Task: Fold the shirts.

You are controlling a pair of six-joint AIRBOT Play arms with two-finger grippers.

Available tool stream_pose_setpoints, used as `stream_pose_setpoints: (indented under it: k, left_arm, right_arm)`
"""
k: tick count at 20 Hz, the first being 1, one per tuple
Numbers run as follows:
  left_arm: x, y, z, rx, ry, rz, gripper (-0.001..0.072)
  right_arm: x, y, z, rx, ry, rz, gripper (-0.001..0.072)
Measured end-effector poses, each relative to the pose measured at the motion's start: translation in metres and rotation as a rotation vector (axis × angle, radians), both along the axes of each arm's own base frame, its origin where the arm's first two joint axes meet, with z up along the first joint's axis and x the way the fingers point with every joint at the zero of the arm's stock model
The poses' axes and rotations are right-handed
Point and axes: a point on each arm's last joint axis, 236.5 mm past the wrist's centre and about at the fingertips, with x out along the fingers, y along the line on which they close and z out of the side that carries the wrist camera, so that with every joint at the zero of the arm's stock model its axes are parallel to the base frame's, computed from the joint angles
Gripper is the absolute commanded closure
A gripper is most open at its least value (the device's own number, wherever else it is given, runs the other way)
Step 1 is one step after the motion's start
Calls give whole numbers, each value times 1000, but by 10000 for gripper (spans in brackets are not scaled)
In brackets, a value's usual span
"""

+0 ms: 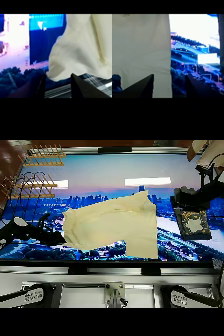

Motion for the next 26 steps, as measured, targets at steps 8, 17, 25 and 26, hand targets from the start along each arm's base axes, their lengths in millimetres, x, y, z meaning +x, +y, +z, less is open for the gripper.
stream_pose_setpoints:
  k: [8, 17, 25, 26]
  left_arm:
    - [-8, -12, 4, -38, 32, -20, 674]
    - [-17, -11, 20, -25, 19, -63, 674]
    - [-17, -11, 24, -20, 12, -53, 675]
    - [-17, -11, 25, -20, 12, -54, 675]
  right_arm:
    - [-3, 17, -44, 98, 157, 44, 212]
    - [-7, 18, -133, 249, 397, 57, 213]
    - [1, 42, -182, 325, 442, 95, 213]
    - [0, 45, -183, 328, 447, 95, 215]
